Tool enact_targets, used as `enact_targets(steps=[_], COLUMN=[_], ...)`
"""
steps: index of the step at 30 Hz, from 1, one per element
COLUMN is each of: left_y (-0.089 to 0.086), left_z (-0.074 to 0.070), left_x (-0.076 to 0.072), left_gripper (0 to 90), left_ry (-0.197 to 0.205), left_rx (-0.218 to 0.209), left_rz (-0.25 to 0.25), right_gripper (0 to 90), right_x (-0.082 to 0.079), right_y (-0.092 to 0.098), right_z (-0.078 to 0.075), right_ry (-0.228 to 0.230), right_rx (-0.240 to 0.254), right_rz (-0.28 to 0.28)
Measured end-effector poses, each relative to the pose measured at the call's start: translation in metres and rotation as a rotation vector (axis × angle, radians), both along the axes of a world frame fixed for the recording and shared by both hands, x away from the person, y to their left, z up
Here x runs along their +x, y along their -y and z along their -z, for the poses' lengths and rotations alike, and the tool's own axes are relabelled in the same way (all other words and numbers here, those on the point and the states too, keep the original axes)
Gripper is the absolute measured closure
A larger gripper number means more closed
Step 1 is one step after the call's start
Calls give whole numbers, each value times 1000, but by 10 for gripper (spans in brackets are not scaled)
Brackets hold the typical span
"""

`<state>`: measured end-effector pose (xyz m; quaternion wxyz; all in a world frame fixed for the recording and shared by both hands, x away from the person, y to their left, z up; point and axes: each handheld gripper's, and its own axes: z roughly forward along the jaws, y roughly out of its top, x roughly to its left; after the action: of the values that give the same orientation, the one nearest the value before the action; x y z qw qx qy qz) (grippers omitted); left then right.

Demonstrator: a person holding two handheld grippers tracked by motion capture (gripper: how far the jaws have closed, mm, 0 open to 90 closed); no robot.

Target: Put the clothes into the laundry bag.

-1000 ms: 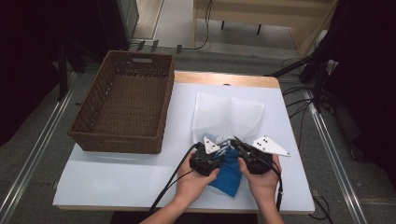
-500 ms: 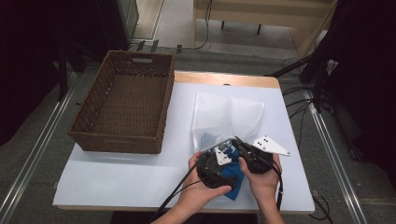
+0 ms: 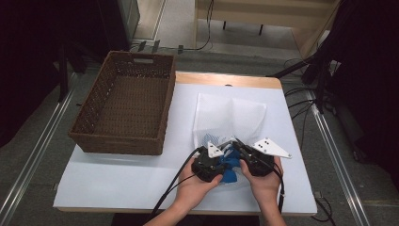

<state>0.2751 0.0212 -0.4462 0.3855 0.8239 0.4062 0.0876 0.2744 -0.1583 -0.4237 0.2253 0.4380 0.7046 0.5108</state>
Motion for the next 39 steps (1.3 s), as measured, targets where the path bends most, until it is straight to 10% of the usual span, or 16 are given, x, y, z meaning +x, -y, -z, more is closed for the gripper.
enact_targets(steps=[13,20,24,34,39], left_y=[9,17,17,-5,2], left_z=[-10,-7,11,-3,5], left_x=[17,20,36,11,7], left_gripper=[746,736,631,355,319], left_ry=[97,247,63,110,69], left_rx=[-89,-113,-100,-94,-40], left_rz=[-115,-201,-142,-61,-32], right_gripper=[900,900,900,900,899], right_x=[-5,-8,-5,0,0], right_y=[-4,-1,1,7,6], right_z=[-7,-12,-8,-3,-3], right_ry=[18,29,13,-4,-6], right_rx=[12,27,23,26,25], right_rz=[-4,-1,3,20,22])
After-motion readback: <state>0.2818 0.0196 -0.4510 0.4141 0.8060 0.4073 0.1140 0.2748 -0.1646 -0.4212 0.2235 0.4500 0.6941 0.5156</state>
